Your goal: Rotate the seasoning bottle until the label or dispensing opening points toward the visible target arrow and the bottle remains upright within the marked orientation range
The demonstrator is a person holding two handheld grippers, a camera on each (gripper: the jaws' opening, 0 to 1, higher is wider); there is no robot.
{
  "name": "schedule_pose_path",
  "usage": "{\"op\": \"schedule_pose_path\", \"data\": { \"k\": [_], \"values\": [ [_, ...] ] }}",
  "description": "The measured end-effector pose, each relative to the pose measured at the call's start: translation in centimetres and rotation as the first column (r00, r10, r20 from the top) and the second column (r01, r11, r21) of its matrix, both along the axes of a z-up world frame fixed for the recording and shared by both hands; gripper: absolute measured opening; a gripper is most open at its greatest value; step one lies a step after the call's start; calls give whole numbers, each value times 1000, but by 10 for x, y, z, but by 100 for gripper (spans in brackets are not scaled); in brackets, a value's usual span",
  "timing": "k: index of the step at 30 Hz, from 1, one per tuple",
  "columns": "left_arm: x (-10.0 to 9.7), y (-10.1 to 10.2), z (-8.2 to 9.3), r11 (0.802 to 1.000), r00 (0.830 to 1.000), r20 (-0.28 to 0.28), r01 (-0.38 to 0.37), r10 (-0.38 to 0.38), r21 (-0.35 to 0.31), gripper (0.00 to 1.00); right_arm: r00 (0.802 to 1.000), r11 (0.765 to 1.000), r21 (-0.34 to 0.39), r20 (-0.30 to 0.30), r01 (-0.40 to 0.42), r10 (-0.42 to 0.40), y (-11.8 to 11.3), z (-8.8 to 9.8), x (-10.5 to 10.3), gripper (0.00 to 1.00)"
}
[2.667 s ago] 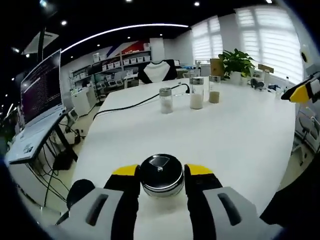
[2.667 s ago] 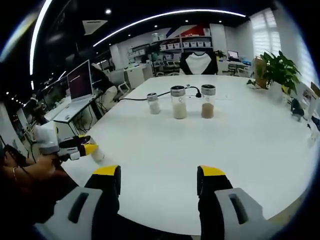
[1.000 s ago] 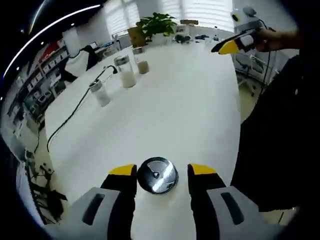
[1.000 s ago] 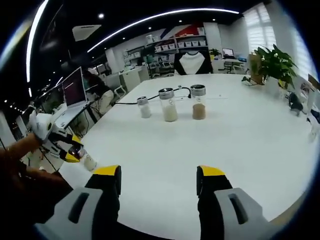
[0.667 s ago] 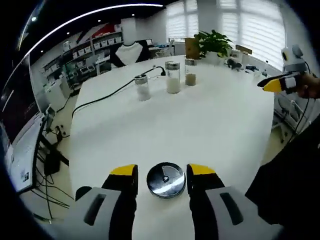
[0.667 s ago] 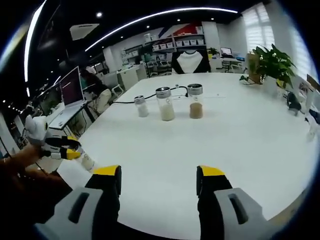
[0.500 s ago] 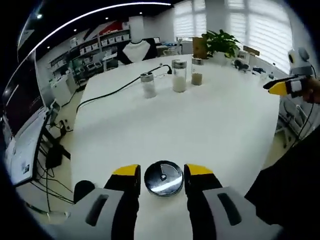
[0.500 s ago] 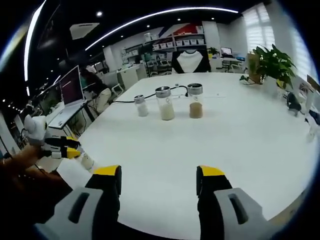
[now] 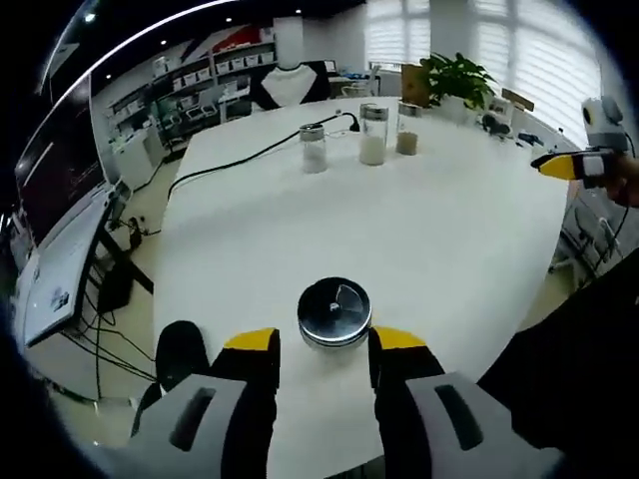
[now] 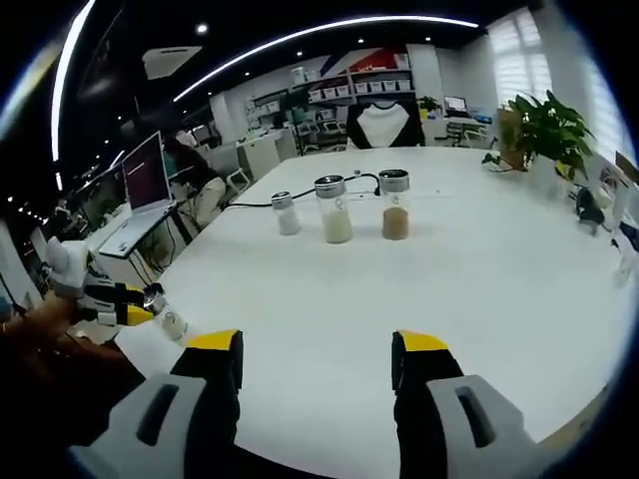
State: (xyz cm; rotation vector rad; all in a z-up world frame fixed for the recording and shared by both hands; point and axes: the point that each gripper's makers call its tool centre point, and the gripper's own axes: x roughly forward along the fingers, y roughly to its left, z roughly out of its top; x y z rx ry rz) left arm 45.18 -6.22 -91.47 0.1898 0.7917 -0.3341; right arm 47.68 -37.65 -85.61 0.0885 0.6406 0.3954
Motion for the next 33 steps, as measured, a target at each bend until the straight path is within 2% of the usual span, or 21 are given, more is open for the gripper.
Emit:
{"op": "schedule_pose_path", "data": {
  "k": [4, 6, 8, 12, 15, 19, 27, 31, 33],
  "values": [
    [-6, 9, 0, 999, 999, -11, -40, 39, -11, 37, 1000, 1000, 4, 2, 2, -3, 0, 0, 0, 59],
    [-7, 4, 2, 998, 999, -10, -43, 43, -39, 37, 1000, 1000, 4, 5, 3, -3, 0, 1, 0, 59],
    [-6, -5, 3, 999, 999, -7, -37, 36, -37, 37, 1000, 1000, 6, 5, 1, -1, 1, 1, 0, 59],
    [1, -25, 4, 1000, 1000, 16, 2, -1, -25, 41, 1000, 1000, 6, 6, 7, -7, -1, 2, 0, 59],
    [7, -30, 1, 1000, 1000, 16, -17, 17, 4, 47, 1000, 1000, 4, 7, 13, -13, -3, 2, 0, 59],
    [15, -30, -1, 999, 999, 12, -45, 45, 14, 47, 1000, 1000, 4, 9, 28, -28, -8, 2, 0, 59],
    [29, -36, -9, 998, 1000, 4, -1, 1, 61, 45, 999, 999, -7, 15, 46, -46, -15, 2, 2, 59],
    [33, -40, -10, 999, 1000, 11, 3, -4, 53, 44, 999, 999, -5, 16, 48, -48, -15, 2, 3, 59],
    [36, -49, -12, 999, 1000, 21, 15, -16, 49, 44, 998, 998, -3, 15, 55, -55, -18, 1, 5, 59]
  ]
}}
